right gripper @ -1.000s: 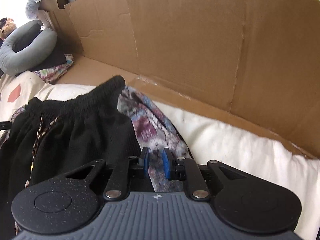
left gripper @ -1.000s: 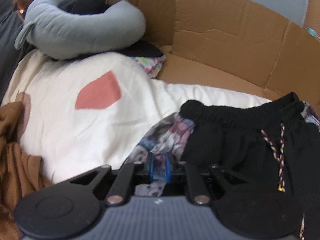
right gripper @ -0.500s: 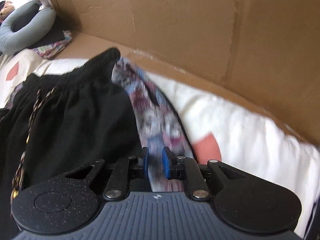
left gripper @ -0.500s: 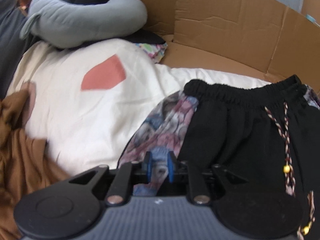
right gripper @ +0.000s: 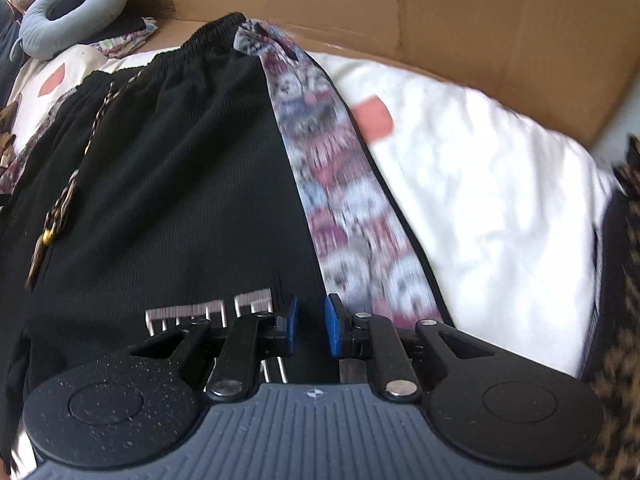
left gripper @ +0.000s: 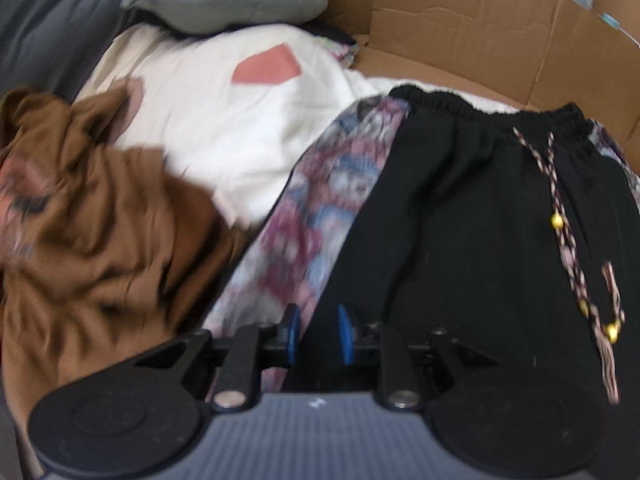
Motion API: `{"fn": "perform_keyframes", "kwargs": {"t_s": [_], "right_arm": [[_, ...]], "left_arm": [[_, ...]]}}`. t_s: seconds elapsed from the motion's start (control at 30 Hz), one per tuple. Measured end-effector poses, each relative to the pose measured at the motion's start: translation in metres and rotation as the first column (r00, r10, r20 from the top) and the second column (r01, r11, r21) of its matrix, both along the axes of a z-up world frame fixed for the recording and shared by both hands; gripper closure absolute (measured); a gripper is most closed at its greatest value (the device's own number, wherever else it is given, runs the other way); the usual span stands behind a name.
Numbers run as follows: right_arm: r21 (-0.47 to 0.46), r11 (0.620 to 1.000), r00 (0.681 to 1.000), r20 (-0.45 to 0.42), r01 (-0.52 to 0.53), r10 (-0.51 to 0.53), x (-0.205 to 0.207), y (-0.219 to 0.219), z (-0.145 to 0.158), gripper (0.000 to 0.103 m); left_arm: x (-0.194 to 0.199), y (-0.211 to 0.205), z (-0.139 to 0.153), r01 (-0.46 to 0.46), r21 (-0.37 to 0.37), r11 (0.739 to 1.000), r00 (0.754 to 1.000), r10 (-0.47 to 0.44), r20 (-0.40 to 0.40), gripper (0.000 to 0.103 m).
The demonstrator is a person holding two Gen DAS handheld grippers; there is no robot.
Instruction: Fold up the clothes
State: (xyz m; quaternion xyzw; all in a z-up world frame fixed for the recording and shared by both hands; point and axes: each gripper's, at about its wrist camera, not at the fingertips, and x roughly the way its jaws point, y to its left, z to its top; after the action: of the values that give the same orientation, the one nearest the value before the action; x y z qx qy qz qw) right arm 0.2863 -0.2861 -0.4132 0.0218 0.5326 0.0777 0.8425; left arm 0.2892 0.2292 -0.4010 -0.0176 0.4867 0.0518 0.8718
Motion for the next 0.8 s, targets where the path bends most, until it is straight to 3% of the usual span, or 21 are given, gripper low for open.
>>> {"fn": "perform_keyframes", "kwargs": {"t_s": [0.4,0.8], "right_arm": [[0.013,0.999,0.999,-0.019,0.029,-0.029,-0.108,-0.002,0.004,0.082],[0.019,1.0,0.998,-0.07,0.005,-0.003,-0.173,0.002,0.002,0.082]], "left_arm": [[-0.09,0.016,0.004,-0.05,0.02,0.999,0.994,0.052,-0.094,0.079],[-0.169,0.03,0.007,-0.107,0.029,0.994,0.98,0.11,-0.165,0.074]]}}
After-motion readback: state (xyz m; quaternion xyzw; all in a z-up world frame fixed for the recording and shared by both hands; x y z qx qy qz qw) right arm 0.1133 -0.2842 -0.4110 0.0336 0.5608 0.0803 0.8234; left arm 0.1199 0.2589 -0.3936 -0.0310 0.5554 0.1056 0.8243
